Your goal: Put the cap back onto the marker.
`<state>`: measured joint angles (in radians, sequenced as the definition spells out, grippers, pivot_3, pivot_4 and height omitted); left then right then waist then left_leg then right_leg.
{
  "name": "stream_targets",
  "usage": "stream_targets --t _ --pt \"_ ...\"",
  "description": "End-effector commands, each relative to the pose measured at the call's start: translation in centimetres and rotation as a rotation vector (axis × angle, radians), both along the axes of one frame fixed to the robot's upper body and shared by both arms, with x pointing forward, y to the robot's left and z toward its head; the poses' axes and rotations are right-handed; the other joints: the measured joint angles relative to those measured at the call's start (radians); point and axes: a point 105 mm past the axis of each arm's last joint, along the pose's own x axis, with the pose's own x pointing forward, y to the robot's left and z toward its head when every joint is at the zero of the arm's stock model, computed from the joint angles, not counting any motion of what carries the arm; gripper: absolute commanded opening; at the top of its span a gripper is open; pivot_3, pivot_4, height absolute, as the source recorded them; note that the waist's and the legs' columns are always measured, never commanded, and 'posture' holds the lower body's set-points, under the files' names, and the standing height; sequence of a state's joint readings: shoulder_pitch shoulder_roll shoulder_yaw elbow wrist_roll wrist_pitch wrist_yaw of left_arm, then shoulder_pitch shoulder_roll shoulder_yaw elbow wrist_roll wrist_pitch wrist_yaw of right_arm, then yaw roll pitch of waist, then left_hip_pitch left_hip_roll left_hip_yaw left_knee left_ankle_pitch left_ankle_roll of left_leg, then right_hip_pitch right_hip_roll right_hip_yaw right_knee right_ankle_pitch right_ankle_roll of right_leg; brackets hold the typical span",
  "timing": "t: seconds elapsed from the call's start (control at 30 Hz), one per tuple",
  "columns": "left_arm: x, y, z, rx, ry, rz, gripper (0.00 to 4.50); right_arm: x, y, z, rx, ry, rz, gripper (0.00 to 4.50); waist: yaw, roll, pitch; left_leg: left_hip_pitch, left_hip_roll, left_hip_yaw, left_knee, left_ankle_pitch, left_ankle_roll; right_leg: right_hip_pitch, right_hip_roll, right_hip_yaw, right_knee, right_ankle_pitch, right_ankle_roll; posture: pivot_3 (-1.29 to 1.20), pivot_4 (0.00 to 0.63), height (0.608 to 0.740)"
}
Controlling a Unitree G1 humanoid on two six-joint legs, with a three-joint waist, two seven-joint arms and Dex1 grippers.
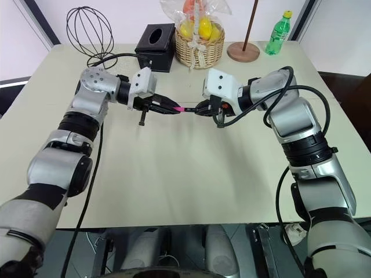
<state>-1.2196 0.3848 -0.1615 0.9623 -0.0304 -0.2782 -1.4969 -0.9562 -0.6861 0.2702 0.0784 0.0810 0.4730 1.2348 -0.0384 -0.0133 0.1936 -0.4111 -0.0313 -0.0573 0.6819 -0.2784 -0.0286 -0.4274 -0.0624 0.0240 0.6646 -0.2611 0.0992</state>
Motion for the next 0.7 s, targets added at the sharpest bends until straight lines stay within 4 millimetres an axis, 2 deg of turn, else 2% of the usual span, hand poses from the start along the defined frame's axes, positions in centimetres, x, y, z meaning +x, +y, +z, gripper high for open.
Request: stream_targets --t 0.03,0.3,0.7 --pt "0.1 -1.5 1.3 -0.008 -0.087 -0.022 0.03 -0.4 0.9 1.2 0.008 -0.050 0.045 0.00 0.000 0.000 0.000 0.000 0.000 0.000 0.000 0.000 0.000 0.000 0.000 0.000 0.000 0.000 0.000 0.00 0.150 0.740" --pt "0.1 -2.5 0.8 -0.012 -0.096 -0.032 0.03 -0.2 1.1 1.3 0.013 -0.055 0.045 0.00 0.000 0.000 0.000 0.000 0.000 0.000 0.000 0.000 0.000 0.000 0.000 0.000 0.000 0.000 0.000 0.00 0.150 0.740" --pt "-0.7 -4.9 2.0 -0.117 -0.039 -0.095 0.03 -0.2 1.4 1.4 0.018 -0.055 0.050 0.00 0.000 0.000 0.000 0.000 0.000 0.000 0.000 0.000 0.000 0.000 0.000 0.000 0.000 0.000 0.000 0.00 0.150 0.740"
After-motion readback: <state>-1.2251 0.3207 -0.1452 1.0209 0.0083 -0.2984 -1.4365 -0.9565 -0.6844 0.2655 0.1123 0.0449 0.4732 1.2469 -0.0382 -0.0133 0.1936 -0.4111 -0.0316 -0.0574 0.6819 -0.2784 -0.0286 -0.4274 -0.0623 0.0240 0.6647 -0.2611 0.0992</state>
